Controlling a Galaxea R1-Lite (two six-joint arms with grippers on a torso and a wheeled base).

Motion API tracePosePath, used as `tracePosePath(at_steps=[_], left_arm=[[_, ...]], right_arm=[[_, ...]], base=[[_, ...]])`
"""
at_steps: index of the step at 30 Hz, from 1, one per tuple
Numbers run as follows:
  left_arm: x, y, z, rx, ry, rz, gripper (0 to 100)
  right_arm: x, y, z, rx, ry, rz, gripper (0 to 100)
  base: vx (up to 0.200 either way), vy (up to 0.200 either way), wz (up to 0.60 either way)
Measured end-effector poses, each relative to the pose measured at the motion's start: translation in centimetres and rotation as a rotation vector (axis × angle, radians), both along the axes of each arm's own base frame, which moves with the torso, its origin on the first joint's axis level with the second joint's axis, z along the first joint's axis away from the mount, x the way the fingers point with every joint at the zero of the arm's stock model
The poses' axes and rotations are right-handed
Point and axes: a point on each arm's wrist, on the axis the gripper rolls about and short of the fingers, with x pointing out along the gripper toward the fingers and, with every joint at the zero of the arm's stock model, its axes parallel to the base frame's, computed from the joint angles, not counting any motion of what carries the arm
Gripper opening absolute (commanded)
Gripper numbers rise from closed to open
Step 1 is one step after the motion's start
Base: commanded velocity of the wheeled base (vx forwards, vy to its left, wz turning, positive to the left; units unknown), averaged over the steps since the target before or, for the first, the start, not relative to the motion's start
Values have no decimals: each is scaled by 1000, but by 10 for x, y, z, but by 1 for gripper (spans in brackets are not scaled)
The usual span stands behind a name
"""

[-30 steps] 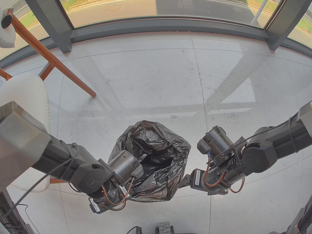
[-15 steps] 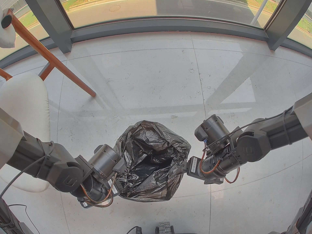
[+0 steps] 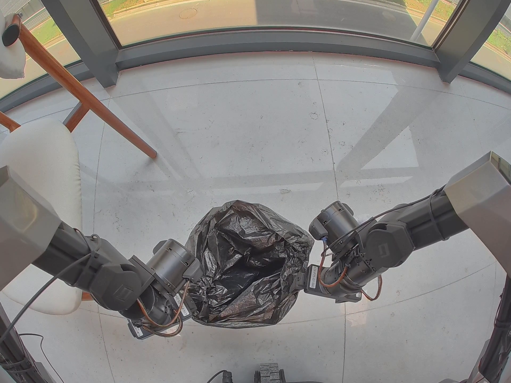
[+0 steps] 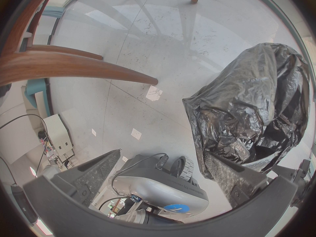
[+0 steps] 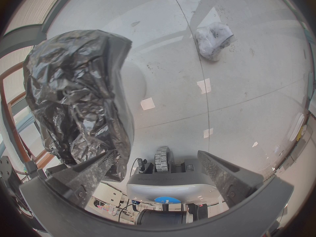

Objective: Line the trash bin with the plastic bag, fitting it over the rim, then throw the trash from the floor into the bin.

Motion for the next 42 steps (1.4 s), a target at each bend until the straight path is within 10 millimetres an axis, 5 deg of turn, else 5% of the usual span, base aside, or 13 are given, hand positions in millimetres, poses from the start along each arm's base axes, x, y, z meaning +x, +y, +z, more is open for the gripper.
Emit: tracePosePath(at_steps=[23,42], left_arm=[[23,26,-14,-10,-16,121,100],[-34,33,49,-134,-181,30,100]], right_arm=[[11,-34,-2,-25,16,-85,100],[-50,-50,38,18,-42,-17,100]], base=[[0,0,0],[0,0,0]])
